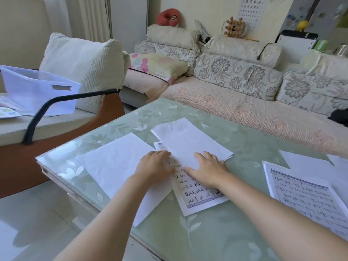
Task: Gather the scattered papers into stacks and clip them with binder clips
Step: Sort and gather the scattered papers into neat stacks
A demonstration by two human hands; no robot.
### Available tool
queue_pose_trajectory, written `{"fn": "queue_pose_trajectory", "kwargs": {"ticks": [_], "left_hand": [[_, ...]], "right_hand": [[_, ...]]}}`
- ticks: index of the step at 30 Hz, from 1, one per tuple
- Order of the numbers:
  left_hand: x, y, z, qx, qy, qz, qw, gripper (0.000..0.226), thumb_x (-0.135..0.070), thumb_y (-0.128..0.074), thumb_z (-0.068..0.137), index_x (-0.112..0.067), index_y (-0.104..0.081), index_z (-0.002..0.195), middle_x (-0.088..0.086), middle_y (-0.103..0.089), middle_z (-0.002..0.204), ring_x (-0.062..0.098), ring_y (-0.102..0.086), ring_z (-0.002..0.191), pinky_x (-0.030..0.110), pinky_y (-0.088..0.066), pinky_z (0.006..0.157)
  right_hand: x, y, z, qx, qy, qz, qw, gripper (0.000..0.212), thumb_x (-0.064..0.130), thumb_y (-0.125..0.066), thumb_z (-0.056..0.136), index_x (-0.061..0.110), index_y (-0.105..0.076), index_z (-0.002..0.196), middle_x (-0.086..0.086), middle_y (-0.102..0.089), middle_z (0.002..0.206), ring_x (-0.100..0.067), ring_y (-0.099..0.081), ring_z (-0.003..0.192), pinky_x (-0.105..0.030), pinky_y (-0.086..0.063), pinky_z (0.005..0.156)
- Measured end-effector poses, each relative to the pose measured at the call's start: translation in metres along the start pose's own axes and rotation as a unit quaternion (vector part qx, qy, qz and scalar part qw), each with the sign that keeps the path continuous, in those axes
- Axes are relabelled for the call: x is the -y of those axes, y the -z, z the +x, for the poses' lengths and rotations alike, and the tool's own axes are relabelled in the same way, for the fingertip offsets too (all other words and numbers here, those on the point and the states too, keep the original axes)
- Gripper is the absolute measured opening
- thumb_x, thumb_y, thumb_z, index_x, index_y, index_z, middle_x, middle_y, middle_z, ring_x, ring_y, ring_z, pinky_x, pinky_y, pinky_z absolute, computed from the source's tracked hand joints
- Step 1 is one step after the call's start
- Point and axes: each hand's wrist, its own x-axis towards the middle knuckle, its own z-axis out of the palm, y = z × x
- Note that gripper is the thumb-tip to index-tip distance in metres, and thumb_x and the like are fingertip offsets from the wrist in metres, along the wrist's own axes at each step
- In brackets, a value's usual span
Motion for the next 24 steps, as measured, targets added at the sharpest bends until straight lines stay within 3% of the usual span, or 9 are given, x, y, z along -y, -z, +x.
{"fn": "queue_pose_trajectory", "kwargs": {"ticks": [6,12,17,19,21,24], "left_hand": [[0.007,-0.001,0.005,-0.016,0.056,0.082,0.995,0.08,-0.07,-0.046,0.084,-0.021,-0.03,0.145,-0.002,-0.033,0.151,0.022,-0.025,0.14,0.038,-0.023,0.11],[0.009,0.003,0.033,-0.037,0.079,0.093,0.992,0.085,-0.078,-0.05,0.074,-0.024,-0.038,0.138,-0.002,-0.042,0.142,0.023,-0.031,0.132,0.038,-0.028,0.102],[0.01,0.003,0.054,-0.049,0.078,0.098,0.991,0.089,-0.08,-0.055,0.07,-0.021,-0.044,0.135,0.0,-0.044,0.135,0.022,-0.033,0.13,0.039,-0.033,0.101],[0.009,0.005,0.058,-0.046,0.077,0.084,0.992,0.088,-0.077,-0.059,0.07,-0.021,-0.043,0.137,0.001,-0.043,0.136,0.022,-0.033,0.131,0.039,-0.033,0.102],[0.01,0.004,0.063,-0.035,0.092,0.056,0.994,0.086,-0.069,-0.065,0.071,-0.022,-0.041,0.139,0.002,-0.045,0.136,0.024,-0.034,0.13,0.038,-0.035,0.102],[0.002,0.004,0.066,-0.022,0.132,-0.116,0.984,0.076,-0.041,-0.075,0.073,-0.027,-0.04,0.139,0.003,-0.054,0.131,0.025,-0.048,0.121,0.036,-0.045,0.095]], "right_hand": [[-0.008,0.004,-0.012,0.029,-0.01,0.023,0.999,0.087,0.073,-0.044,0.082,0.027,-0.026,0.153,-0.004,-0.02,0.162,-0.023,-0.016,0.15,-0.046,-0.02,0.116],[-0.013,0.008,-0.014,0.008,-0.002,0.019,1.0,0.083,0.063,-0.048,0.082,0.025,-0.027,0.152,0.0,-0.037,0.152,-0.026,-0.036,0.139,-0.042,-0.036,0.109],[-0.018,0.003,-0.008,-0.041,0.019,-0.023,0.999,0.059,0.044,-0.046,0.089,0.025,-0.039,0.144,-0.002,-0.05,0.14,-0.027,-0.047,0.125,-0.039,-0.044,0.1],[-0.021,-0.001,-0.006,-0.059,0.022,-0.025,0.998,0.06,0.053,-0.045,0.088,0.026,-0.043,0.141,0.0,-0.05,0.139,-0.026,-0.046,0.124,-0.039,-0.042,0.101],[-0.02,-0.006,-0.006,-0.057,0.022,-0.028,0.998,0.077,0.073,-0.042,0.082,0.028,-0.04,0.144,0.0,-0.047,0.142,-0.026,-0.042,0.127,-0.041,-0.037,0.103],[-0.017,-0.008,-0.007,-0.052,0.024,-0.037,0.998,0.092,0.086,-0.038,0.074,0.03,-0.035,0.147,0.0,-0.043,0.145,-0.028,-0.038,0.13,-0.043,-0.033,0.103]]}}
